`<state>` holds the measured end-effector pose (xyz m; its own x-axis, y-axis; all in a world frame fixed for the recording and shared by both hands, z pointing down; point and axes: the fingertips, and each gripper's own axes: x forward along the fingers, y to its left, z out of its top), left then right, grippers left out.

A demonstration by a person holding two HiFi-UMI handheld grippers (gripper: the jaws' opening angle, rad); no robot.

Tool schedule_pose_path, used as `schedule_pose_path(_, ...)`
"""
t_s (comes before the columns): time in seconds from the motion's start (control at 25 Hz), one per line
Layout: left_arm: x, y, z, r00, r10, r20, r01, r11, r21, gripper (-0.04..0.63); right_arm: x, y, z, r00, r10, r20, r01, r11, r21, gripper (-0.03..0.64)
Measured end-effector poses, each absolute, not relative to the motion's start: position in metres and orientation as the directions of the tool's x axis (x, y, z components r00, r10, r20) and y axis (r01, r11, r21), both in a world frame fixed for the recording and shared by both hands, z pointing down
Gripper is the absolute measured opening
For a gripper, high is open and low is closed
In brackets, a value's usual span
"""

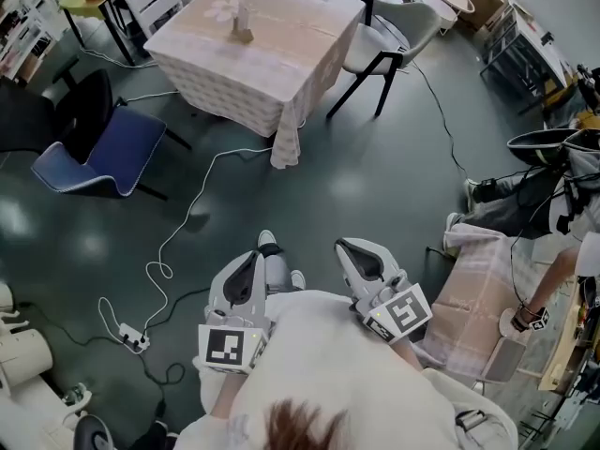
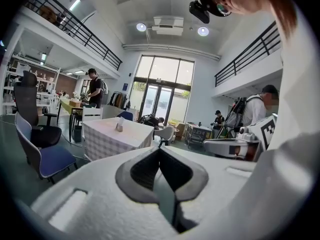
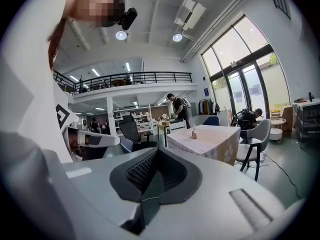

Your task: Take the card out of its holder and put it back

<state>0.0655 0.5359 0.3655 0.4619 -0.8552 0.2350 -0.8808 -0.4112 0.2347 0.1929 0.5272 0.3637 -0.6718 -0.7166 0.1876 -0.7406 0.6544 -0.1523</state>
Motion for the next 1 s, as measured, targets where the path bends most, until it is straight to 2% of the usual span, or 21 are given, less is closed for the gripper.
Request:
schedule_pose_path(0.4, 0.025, 0.432, 0.347, 0.482, -0.853, 0.201, -0.870, -0.439, 0.224, 0.000, 0.142, 0.427, 0.340, -0.672, -0.724, 0.157, -0.741, 0.654, -0.155, -0.002)
schedule_pose_path(1.0, -0.024, 0.371, 0.356, 0.480, -0.847, 0.228, -0.872, -0.434, 0.226, 0.000, 0.093, 0.366, 0.342, -0.674, -0.722, 0.157, -0.738, 0.648, -0.189, -0.002)
